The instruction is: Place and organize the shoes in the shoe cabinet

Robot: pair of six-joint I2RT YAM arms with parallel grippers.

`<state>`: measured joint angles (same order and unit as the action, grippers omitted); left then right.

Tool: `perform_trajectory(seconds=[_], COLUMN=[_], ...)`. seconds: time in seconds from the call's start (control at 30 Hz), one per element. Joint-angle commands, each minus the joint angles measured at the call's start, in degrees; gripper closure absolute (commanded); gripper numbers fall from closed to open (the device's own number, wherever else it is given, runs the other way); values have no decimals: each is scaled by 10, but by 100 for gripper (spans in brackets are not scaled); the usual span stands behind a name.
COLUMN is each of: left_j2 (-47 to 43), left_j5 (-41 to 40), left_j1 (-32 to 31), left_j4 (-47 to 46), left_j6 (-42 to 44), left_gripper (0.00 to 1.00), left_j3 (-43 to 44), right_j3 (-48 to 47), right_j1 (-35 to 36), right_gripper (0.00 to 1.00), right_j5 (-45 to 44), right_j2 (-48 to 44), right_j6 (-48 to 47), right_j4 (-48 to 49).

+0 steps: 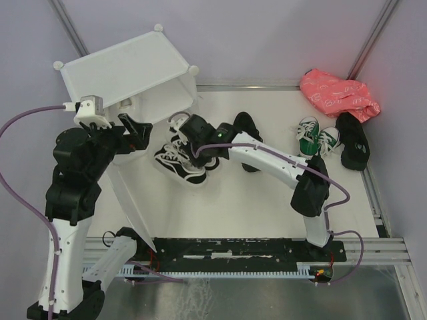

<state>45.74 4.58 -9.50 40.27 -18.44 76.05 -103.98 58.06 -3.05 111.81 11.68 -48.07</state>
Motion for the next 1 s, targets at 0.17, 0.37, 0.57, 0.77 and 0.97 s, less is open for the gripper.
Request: perform_trajectory(seconds=[0.17, 0.37, 0.57, 0.77, 0.97], left_j2=[-9, -8, -2, 5, 3], left_j5=[6, 6, 7, 8, 11], left_j1=[-2, -3, -3, -7, -12], left_j4=[-4, -8, -11, -11, -10], left_j6=[26, 25, 27, 29, 27], left_gripper=[0, 0, 0, 0, 0], left_j3=[47, 49, 46, 50, 38], right_j3=[-309, -399, -410, -439, -488], right_j1=[-61, -91, -101, -103, -110], right_gripper=[98, 98, 98, 98, 98], right_j5=[12, 32, 30, 14, -14], right_j2=[97, 165, 187, 204, 248], right_j6=[-26, -28, -8, 13, 28], right_j4=[-39, 13, 123, 191, 244])
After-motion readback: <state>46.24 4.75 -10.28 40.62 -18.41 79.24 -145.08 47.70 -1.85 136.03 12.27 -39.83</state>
